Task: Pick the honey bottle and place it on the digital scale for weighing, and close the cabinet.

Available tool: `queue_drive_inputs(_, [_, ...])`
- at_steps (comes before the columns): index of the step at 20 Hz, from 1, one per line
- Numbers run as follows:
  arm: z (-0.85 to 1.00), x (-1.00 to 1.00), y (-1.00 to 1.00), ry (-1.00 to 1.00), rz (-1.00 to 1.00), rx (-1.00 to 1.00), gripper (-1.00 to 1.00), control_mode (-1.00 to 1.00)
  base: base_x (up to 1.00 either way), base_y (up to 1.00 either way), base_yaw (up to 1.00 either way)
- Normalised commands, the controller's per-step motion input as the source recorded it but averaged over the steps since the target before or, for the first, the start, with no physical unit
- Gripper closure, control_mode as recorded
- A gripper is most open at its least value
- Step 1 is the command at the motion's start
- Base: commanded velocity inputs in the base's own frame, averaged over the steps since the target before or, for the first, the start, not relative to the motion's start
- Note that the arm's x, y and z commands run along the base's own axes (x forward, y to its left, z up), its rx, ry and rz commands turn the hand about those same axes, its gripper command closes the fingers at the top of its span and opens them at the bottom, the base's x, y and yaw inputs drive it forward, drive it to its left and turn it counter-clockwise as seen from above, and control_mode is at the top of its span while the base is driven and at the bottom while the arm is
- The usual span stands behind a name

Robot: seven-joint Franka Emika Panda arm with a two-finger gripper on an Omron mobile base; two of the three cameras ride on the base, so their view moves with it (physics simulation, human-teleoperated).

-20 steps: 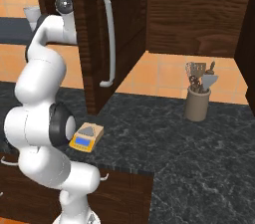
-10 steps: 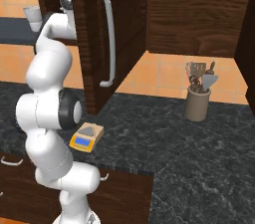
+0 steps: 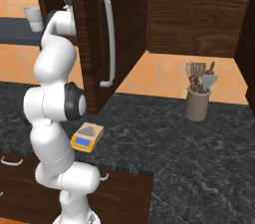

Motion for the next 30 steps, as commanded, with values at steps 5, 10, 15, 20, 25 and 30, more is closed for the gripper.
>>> queue_drive_inputs(5, [-0.09, 0.02, 0.02, 0.0, 0.0, 0.0, 1.0, -1.0, 0.0, 0.0, 0.0])
queue_drive_inputs(10, [-0.13, -0.39, 0.2, -0.05, 0.0, 0.01, 1.0, -1.0, 0.0, 0.0, 0.0])
queue_drive_inputs(15, [-0.14, -0.8, 0.37, -0.11, 0.0, 0.01, 1.0, -1.0, 0.0, 0.0, 0.0])
queue_drive_inputs(20, [-0.09, -1.0, 0.18, -0.12, 0.0, 0.01, 1.0, -1.0, 0.0, 0.0, 0.0])
queue_drive_inputs(25, [0.0, -1.0, -0.03, -0.03, -0.01, 0.04, 1.0, -1.0, 0.0, 0.0, 0.0])
queue_drive_inputs(30, [-0.18, -1.0, -0.22, 0.06, -0.02, 0.08, 1.0, -1.0, 0.0, 0.0, 0.0])
